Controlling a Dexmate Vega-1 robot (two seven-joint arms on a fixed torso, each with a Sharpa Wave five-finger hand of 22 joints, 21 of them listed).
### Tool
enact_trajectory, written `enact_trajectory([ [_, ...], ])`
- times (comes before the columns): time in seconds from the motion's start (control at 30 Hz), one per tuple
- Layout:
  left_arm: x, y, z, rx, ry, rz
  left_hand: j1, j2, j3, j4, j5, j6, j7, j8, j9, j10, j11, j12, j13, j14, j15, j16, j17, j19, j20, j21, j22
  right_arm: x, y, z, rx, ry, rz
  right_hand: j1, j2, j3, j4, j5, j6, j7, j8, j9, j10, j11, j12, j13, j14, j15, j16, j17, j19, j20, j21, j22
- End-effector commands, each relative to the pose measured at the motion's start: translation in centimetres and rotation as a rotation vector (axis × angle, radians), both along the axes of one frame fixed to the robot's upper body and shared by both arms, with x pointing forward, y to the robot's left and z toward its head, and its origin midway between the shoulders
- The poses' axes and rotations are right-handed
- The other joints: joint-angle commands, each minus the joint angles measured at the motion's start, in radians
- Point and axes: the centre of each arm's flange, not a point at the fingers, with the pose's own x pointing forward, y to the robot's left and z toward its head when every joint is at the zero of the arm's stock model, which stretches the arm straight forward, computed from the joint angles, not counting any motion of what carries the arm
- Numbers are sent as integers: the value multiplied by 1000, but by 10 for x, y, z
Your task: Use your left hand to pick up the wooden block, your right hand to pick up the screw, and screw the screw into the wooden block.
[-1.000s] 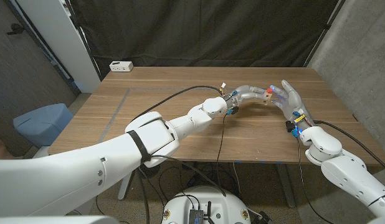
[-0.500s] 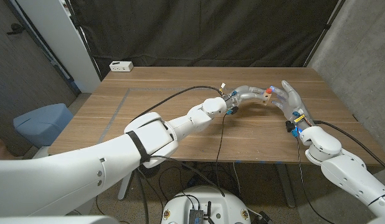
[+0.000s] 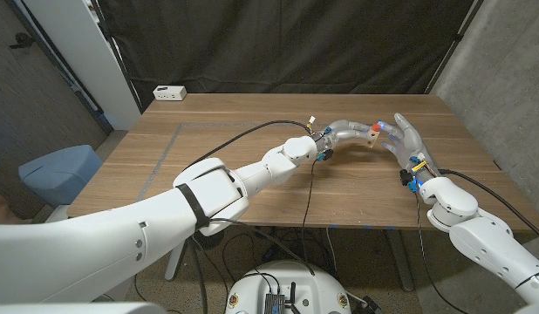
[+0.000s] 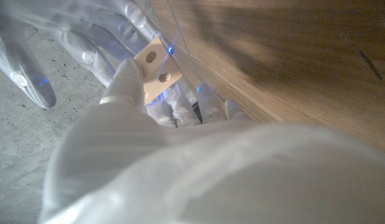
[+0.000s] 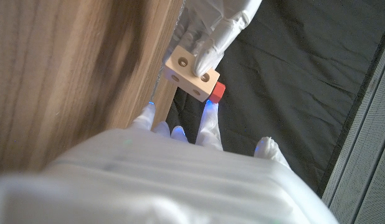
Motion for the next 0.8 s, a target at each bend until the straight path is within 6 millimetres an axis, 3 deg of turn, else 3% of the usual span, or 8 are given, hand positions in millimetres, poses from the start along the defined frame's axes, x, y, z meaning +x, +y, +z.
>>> enact_trajectory([
  [0.03,1,0,1,4,4,4,-15,36,42,42,6,79,30,10,3,11,-3,16,5,9,-98,0,3,11,-2,0,3,-3,-1,0,5,-2,-17,-5,5,-6,-1,7,19,2,9,4,9,-1,6,3,-35,-4,9,2,8,-3,4,3],
  [0.8,-3,-4,-1,3,-7,-10,-16,38,43,44,6,78,32,10,3,11,-3,17,5,9,-95,0,3,11,-1,0,3,-13,-3,-7,12,-3,-33,1,8,-5,-3,9,84,20,23,4,47,-4,14,3,-14,-7,14,0,25,-8,7,3],
])
